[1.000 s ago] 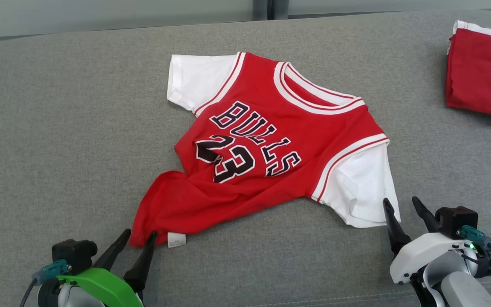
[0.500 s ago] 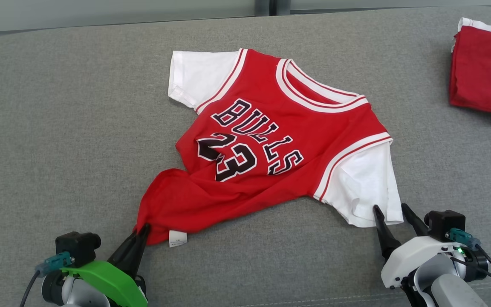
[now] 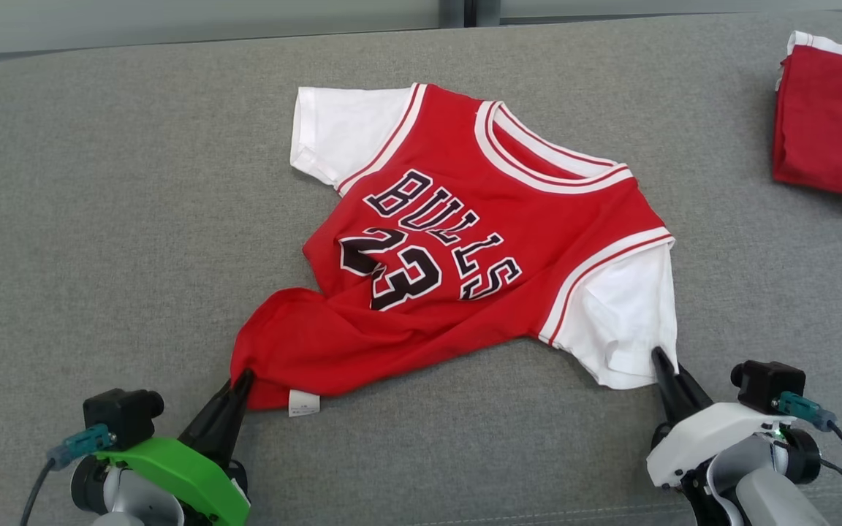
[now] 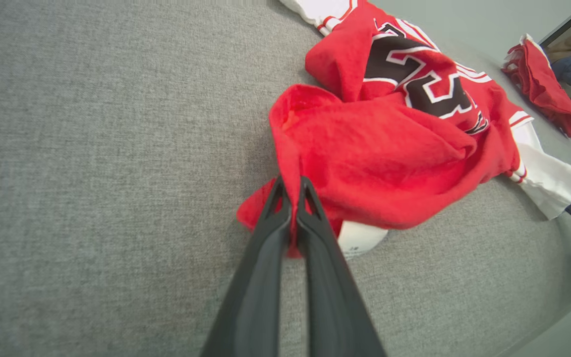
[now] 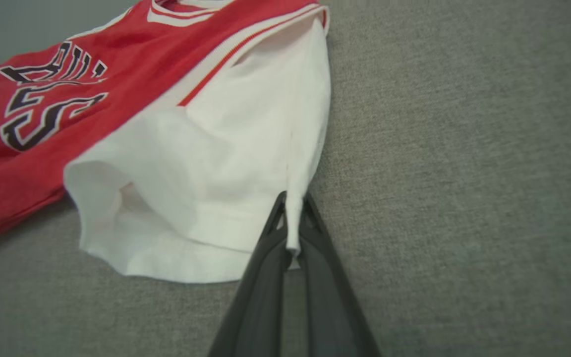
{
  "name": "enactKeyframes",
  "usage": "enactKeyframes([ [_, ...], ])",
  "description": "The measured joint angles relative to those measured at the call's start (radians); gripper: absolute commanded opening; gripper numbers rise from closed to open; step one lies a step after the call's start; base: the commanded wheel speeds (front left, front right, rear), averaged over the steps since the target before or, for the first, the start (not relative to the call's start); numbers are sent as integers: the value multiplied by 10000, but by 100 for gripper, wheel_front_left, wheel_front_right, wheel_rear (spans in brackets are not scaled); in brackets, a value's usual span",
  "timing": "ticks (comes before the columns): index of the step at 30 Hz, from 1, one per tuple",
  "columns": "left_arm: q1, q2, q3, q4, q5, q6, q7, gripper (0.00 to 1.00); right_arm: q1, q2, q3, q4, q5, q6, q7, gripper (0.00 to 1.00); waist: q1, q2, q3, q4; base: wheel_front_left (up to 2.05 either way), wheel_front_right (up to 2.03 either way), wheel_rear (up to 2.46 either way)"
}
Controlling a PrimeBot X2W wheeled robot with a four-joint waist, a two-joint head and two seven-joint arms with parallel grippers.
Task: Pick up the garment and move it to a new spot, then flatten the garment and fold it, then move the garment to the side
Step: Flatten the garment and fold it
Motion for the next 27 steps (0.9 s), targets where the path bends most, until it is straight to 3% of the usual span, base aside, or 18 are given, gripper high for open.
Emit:
enactKeyframes([
  [7, 3, 31, 454, -786, -1060, -105, 134, 0, -528, 495, -938, -1651, 2610, 1300, -58, 0, 0, 0, -279, -84, 0, 0, 0],
  [10, -22, 334, 575, -1442, -1429, -213, 546, 0, -1231, 276, -1536, -2905, 3538, 1304, 138, 0, 0, 0, -459, -160, 0, 0, 0],
  [14, -299, 1093, 834, -2295, -1818, -286, 1175, 0, -2067, -493, -2219, -4357, 4514, 1300, 736, 0, 0, 0, -746, -259, 0, 0, 0],
  [18, -814, 1455, 1189, -3390, -2566, -359, 1776, 0, -2542, -1166, -2796, -5526, 5384, 1290, 1406, 0, 0, 0, -1075, -344, 0, 0, 0],
  [27, -883, 2176, 1618, -6065, -4652, -362, 3271, 0, -2658, -1839, -3831, -8251, 6982, 1279, 2376, 0, 0, 0, -1841, -558, 0, 0, 0],
])
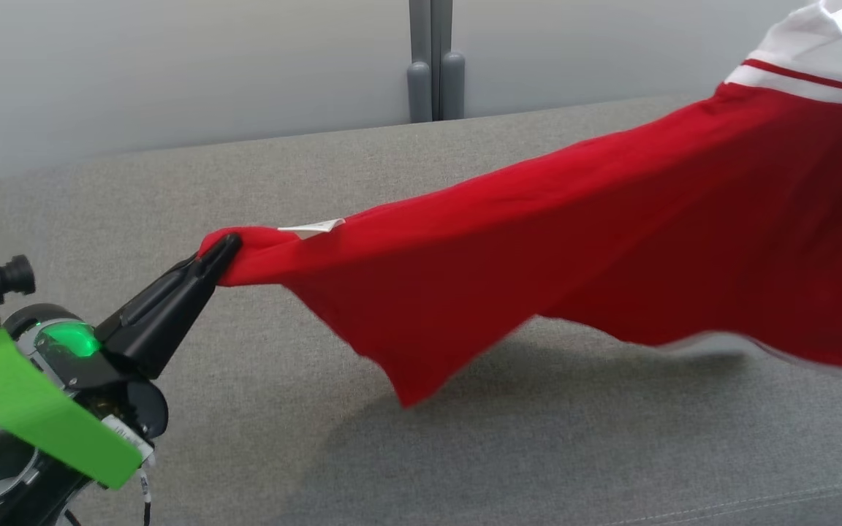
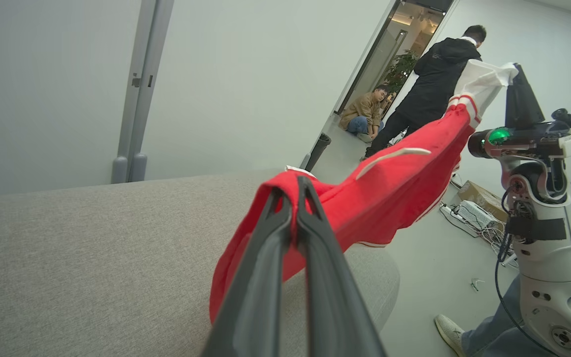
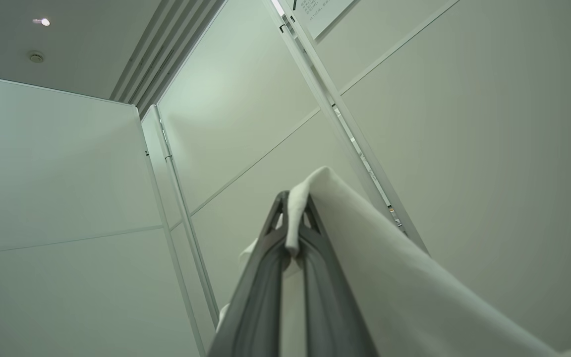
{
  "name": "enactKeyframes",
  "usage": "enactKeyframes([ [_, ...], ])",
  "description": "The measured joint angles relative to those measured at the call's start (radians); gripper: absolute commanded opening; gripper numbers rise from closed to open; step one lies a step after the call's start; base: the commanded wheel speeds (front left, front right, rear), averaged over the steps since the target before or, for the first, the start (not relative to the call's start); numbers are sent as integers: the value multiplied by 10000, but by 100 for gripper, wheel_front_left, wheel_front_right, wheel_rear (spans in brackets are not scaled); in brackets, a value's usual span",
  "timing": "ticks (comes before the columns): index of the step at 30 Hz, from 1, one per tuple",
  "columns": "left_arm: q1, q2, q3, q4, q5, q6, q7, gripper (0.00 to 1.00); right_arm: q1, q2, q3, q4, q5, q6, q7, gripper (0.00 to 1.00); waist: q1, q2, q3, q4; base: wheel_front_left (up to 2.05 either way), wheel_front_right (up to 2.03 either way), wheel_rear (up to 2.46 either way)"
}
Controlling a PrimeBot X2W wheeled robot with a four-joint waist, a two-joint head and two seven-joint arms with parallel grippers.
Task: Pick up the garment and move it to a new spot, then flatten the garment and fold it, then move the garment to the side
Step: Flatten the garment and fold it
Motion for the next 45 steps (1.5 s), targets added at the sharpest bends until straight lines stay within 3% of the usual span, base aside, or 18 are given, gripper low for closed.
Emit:
enactKeyframes([
  [2, 79, 182, 249, -759, -435, 27, 261, 0, 80, -151, -194, -650, 207, -196, 305, 0, 0, 0, -146, -71, 0, 0, 0],
  [5, 268, 577, 562, -1958, -989, 420, 750, 0, 370, -516, -800, -1708, 499, -725, 736, 0, 0, 0, -249, -226, 0, 0, 0],
  [10, 273, 1066, 1333, -3202, -1841, 1496, 1465, 0, 867, -1022, -1613, -2548, 1076, -1762, 1653, 0, 0, 0, -70, -313, 0, 0, 0],
  [13, 82, 1409, 1463, -3056, -2157, 2054, 2023, 0, 1122, -1191, -1080, -2339, 1425, -2197, 2483, 0, 0, 0, 210, -308, 0, 0, 0],
  [15, -453, 1726, 1267, -2036, -2266, 2301, 2673, 0, 1110, -1260, -67, -1544, 1664, -2332, 3229, 0, 0, 0, 574, -254, 0, 0, 0],
  [19, -1483, 1873, 573, -247, -2418, 2311, 3457, 0, 494, -1187, 1390, -67, 1538, -2476, 3912, 0, 0, 0, 1090, -159, 0, 0, 0],
  [23, -3630, 1854, 265, 1396, -1267, 2311, 3538, 0, -2085, -522, 1948, 1582, 625, -2562, 3730, 0, 0, 0, 1622, -33, 0, 0, 0],
  [27, -6643, 1057, 274, 2205, 226, 2309, 2596, 0, -5419, 21, 1674, 2936, -1005, -2556, 2911, 0, 0, -1, 2169, 100, 0, 0, 0],
  [28, -6643, 1057, 274, 2205, 226, 2309, 2596, 0, -5419, 21, 1674, 2936, -1005, -2556, 2911, 0, 0, -1, 2169, 100, 0, 0, 0],
  [31, -8336, 477, 46, 2545, 1664, 2293, 1657, 0, -7030, 318, 1049, 4111, -2257, -2552, 2305, 0, 0, 0, 2586, 198, 0, 0, 0],
  [34, -9091, 56, -360, 2652, 2688, 1743, 823, 0, -7638, 784, 1183, 4268, -2723, -2552, 1918, 0, 0, 0, 3009, 284, 0, 0, 0],
  [37, -8950, -495, -895, 2844, 3160, 1172, -6, 0, -7713, 1465, 1609, 4261, -2648, -2548, 1618, 0, 1, 0, 3440, 336, 0, 0, 0],
  [40, -7888, -658, -1306, 2918, 3643, 748, -780, 0, -6891, 1699, 1684, 3973, -2322, -2548, 1404, 0, 1, 0, 3869, 360, 0, 0, 0],
  [45, -5248, -817, -1335, 3908, 3827, 849, -1919, 0, -3684, 2272, 1463, 3720, -1883, -2554, 1047, 0, 2, 0, 4588, 374, 0, 0, 0],
])
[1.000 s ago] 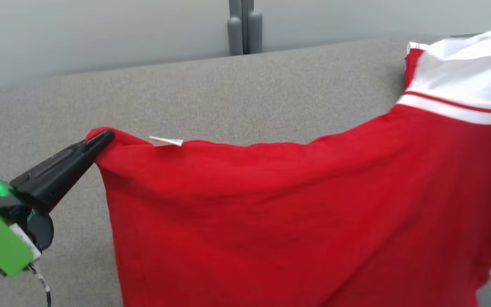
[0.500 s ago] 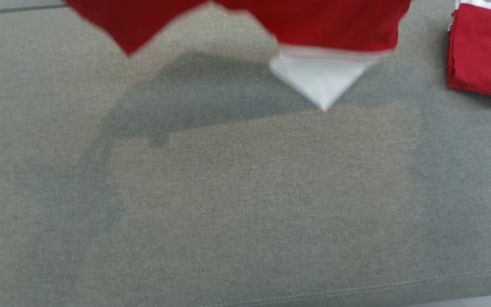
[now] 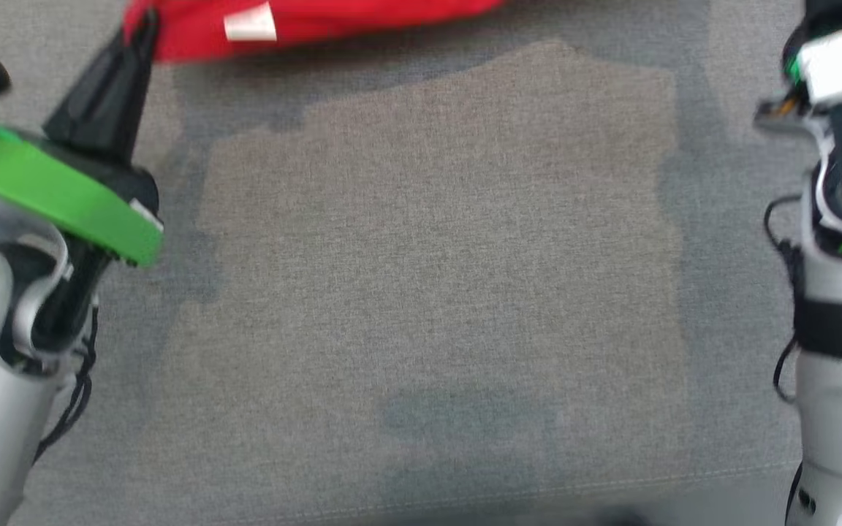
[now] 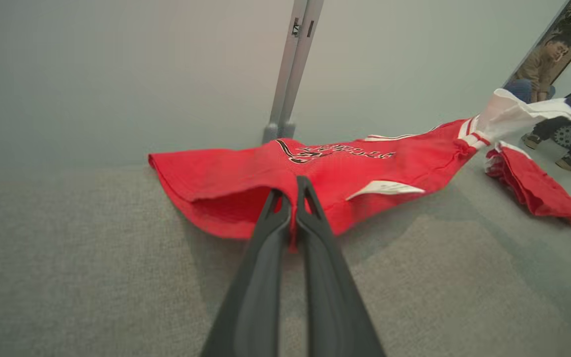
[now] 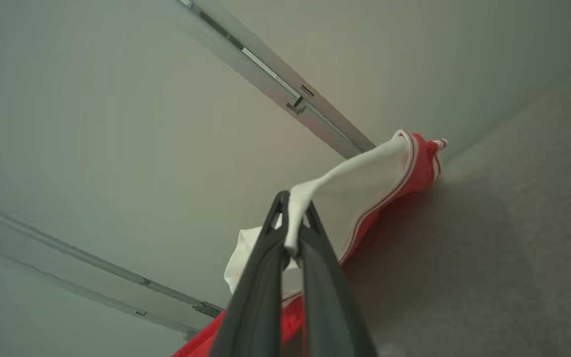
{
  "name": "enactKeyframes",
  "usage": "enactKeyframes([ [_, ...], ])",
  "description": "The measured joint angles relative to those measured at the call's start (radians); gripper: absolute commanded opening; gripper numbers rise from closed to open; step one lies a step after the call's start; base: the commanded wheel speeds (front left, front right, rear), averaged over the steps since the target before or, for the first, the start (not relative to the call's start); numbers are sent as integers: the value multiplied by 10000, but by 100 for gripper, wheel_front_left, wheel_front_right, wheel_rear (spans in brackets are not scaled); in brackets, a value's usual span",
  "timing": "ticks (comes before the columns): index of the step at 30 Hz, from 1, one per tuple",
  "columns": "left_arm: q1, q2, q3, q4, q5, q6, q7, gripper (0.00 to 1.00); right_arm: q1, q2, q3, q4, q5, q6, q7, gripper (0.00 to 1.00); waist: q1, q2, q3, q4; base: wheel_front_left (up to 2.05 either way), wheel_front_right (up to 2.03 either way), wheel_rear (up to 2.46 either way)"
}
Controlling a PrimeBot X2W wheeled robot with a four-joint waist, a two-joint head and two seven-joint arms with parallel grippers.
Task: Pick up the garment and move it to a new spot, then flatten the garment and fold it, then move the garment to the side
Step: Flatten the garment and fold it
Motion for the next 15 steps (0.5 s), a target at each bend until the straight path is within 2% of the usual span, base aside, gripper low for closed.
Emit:
enactKeyframes([
  [4, 1081, 88, -52, 694, 451, -56, -1011, 0, 1882, 242, -190, -221, 173, 4, -479, 0, -1, 0, 572, 2, 0, 0, 0],
  [7, 1103, -150, 31, 1329, 529, -297, -1862, 0, 2581, 203, -127, -215, 192, 357, -949, 0, -1, 0, 937, 12, 0, 0, 0],
  [10, 1258, -445, 86, 1994, 554, -418, -2629, 0, 3125, 174, 119, -35, 186, 859, -1212, 0, -1, 0, 1081, 41, 0, 0, 0],
  [15, 1646, -635, -50, 2688, 562, -639, -3244, 0, 3805, -174, 663, 249, -251, 1498, -1294, 0, -1, 0, 795, 64, 0, 0, 0],
])
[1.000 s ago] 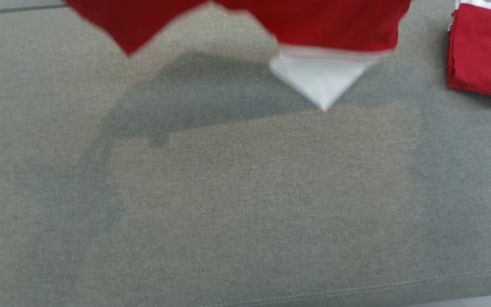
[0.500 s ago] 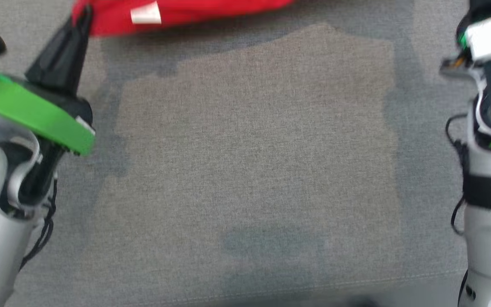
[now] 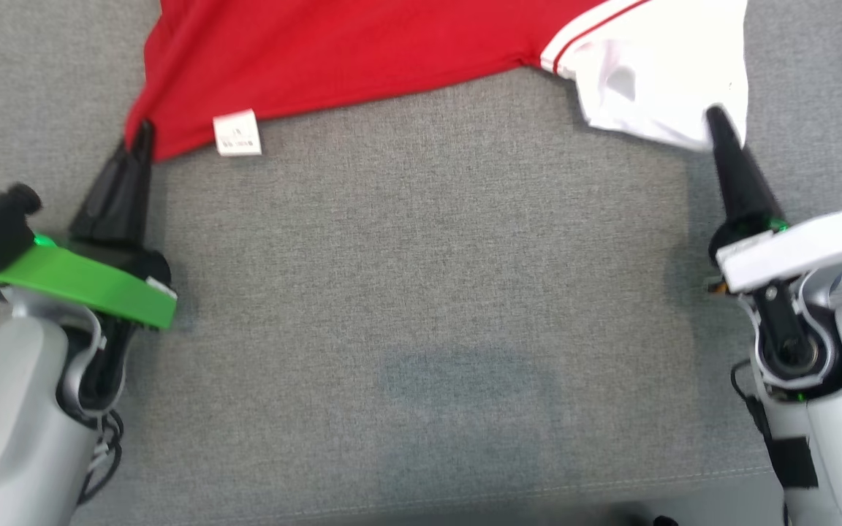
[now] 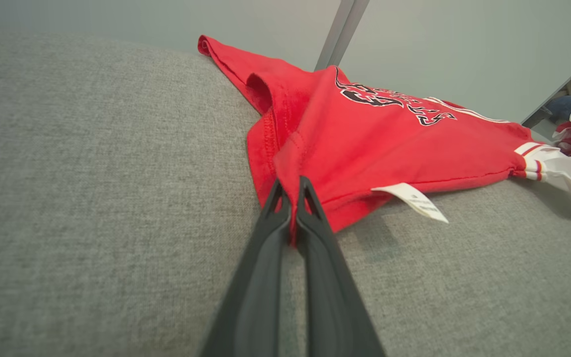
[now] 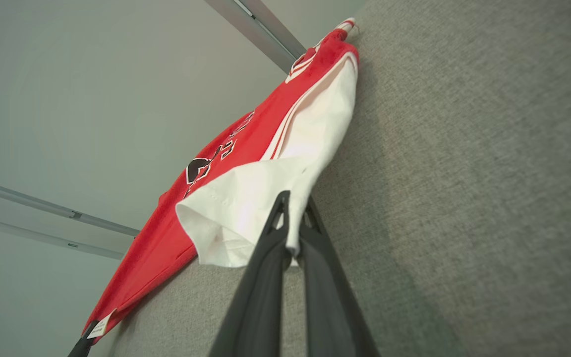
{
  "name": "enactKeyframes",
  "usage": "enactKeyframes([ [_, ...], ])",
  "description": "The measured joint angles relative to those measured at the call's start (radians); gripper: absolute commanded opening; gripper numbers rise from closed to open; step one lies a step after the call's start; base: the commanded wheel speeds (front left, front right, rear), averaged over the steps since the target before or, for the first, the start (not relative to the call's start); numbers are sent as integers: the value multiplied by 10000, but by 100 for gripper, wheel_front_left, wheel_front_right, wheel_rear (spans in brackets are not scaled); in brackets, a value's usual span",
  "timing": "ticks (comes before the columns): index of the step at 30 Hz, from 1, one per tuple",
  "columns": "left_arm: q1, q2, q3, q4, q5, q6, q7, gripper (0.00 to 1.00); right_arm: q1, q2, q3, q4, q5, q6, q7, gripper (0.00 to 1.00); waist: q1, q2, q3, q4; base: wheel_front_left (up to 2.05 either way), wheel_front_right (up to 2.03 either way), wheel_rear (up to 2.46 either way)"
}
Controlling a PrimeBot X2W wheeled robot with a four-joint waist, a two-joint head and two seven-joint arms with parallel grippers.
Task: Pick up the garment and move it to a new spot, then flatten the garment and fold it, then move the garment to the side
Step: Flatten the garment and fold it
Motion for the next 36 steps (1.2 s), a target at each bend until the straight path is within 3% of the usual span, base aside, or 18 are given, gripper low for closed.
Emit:
enactKeyframes([
  [4, 542, -44, -163, 360, -8, -121, 58, 0, 775, -510, 424, 205, -552, 278, 77, 0, 0, 0, -473, 2, 0, 0, 0],
  [8, 1203, -40, -52, 667, -127, -167, 58, 0, 1505, -575, 709, 360, -771, 454, 86, 0, -1, 0, -987, -15, 0, 0, 0],
  [25, 3038, 92, 1434, 1406, -439, -284, 56, 0, 4056, -591, 1183, 236, -1187, 529, -236, 0, -1, 0, -3013, -271, 0, 0, 0],
  [36, 3963, -376, 1446, 1337, -311, -299, 56, 0, 4857, -654, 1166, -33, -1308, 433, -410, 0, -1, 0, -3586, -478, 0, 0, 0],
])
